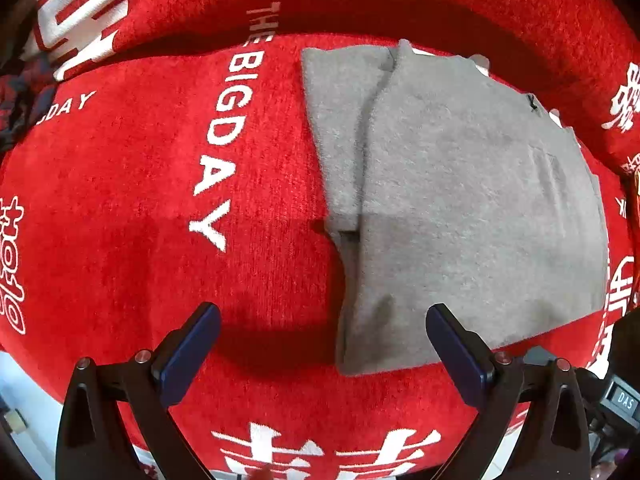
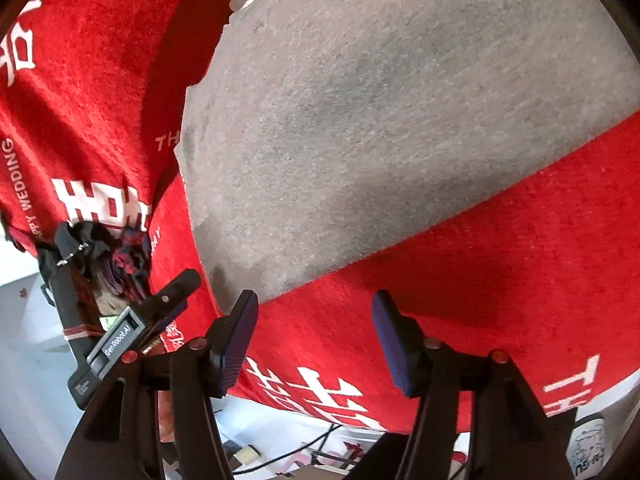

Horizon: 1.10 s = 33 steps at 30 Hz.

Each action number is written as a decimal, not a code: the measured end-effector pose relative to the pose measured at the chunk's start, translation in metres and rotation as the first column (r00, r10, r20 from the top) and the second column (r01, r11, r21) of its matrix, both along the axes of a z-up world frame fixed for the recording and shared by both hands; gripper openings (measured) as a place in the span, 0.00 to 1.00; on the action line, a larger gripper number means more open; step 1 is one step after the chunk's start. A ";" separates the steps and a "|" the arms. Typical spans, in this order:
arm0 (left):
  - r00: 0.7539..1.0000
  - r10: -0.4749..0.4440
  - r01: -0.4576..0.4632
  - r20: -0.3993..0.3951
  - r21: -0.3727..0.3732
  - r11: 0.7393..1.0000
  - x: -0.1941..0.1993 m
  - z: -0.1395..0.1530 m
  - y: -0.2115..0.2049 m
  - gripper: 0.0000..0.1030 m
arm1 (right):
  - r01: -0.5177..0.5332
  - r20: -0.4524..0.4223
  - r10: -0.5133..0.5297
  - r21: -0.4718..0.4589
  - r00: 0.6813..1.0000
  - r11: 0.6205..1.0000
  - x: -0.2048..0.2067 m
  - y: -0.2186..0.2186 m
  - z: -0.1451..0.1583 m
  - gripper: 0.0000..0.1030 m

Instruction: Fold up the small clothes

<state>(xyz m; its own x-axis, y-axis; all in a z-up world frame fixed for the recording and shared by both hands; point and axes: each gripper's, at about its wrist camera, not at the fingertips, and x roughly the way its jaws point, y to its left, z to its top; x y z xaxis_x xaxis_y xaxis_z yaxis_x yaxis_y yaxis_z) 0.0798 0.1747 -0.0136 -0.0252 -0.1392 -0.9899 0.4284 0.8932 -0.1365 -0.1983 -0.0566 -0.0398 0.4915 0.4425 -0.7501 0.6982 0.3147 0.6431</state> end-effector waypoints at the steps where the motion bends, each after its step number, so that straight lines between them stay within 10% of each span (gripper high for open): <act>1: 1.000 0.014 -0.014 -0.002 -0.002 1.000 0.003 -0.001 0.003 1.00 | 0.020 0.009 -0.020 0.013 1.000 1.000 0.000 0.000 -0.002 0.61; 17: 0.969 0.089 -0.161 -0.229 -0.316 0.935 0.046 -0.019 0.018 1.00 | 0.229 0.150 -0.261 0.200 0.954 0.953 0.029 0.009 -0.032 0.63; 21: 0.954 0.099 -0.203 -0.284 -0.366 0.908 0.054 -0.027 0.011 1.00 | 0.242 0.105 -0.273 0.244 0.956 0.939 0.033 0.008 -0.041 0.08; 33: 0.892 -0.015 -0.246 -0.452 -0.512 0.823 0.082 -0.047 -0.049 1.00 | 0.166 0.340 -0.263 0.287 0.903 0.943 0.044 -0.025 0.024 0.08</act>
